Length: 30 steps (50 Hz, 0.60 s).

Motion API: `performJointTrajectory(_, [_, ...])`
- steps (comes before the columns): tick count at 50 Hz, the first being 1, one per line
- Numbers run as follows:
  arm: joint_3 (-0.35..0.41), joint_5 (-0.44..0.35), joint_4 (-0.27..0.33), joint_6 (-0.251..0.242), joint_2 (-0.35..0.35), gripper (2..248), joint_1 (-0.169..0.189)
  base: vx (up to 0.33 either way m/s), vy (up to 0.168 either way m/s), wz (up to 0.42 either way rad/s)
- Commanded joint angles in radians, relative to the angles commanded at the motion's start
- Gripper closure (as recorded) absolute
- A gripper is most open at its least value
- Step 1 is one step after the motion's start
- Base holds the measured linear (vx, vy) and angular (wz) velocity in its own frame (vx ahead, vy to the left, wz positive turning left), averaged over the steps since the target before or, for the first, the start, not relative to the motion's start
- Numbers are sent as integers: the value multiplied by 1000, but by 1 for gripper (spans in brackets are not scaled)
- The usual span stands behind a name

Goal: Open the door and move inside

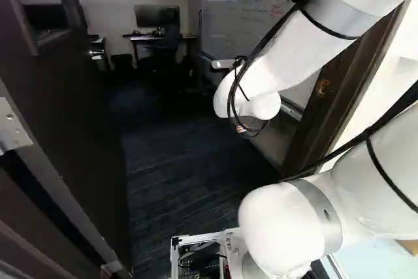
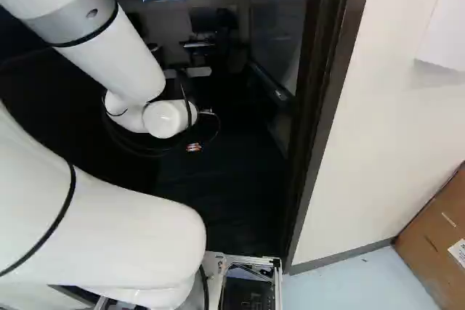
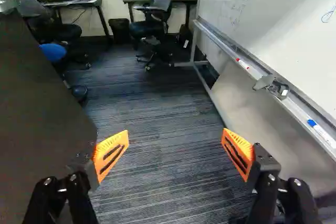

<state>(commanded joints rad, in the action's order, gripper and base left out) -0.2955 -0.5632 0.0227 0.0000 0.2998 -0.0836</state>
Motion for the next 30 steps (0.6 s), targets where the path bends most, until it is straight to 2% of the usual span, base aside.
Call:
performJointTrajectory(18, [0,0,0,0,0,3,0,119,3,-5])
performJointTrajectory(30, [0,0,0,0,0,3,0,120,29,124])
